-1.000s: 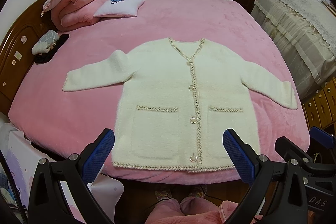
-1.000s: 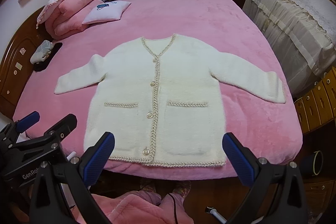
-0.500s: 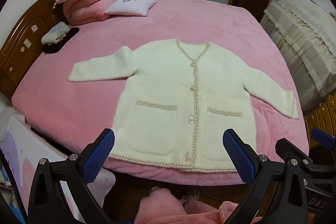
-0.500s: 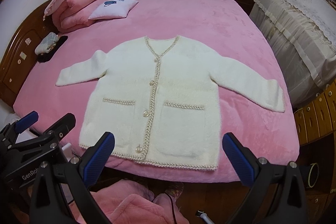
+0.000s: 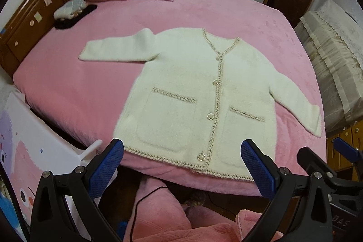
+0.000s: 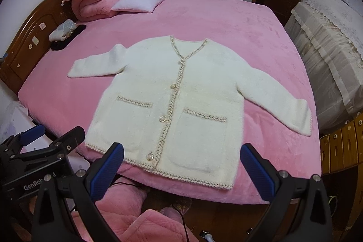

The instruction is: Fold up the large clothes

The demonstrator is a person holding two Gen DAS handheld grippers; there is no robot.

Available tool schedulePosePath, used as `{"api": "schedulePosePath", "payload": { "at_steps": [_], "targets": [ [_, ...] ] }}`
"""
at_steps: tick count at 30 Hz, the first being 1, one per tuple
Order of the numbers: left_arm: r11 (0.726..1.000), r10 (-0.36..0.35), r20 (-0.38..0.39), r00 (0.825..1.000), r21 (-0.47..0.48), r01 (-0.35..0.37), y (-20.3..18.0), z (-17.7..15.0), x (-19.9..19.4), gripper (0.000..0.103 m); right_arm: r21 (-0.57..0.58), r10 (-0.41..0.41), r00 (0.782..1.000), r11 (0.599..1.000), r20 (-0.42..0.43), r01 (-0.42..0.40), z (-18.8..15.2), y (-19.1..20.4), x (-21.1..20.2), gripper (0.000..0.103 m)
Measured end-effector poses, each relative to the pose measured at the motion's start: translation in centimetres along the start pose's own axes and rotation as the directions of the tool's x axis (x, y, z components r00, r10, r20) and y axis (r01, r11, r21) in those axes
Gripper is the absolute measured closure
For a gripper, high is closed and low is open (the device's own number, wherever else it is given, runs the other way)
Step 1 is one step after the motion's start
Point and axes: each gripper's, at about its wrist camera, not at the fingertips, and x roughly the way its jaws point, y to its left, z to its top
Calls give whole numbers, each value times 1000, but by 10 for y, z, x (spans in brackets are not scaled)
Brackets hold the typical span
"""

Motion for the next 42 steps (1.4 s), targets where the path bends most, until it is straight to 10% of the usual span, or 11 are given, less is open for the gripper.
{"api": "schedulePosePath", "payload": {
  "at_steps": [11, 22, 33, 42],
  "targets": [
    [964, -128, -203, 971, -254, 74, 112, 61, 96, 1, -34, -17, 992, 999, -122, 13, 43, 67, 77, 1],
    [839, -55, -278, 959, -534, -107, 288, 141, 224, 3, -78, 81, 961, 991, -264, -105, 127, 202, 188, 1],
    [634, 10, -107, 994, -768, -89, 453, 214, 357, 17, -5, 180, 933, 982, -311, -190, 165, 272, 277, 5],
    [605, 55, 26, 998, -796, -13, 511, 244, 456, 62, 26, 146, 901, 989, -408, -148, 136, 260, 333, 8]
  ]
}}
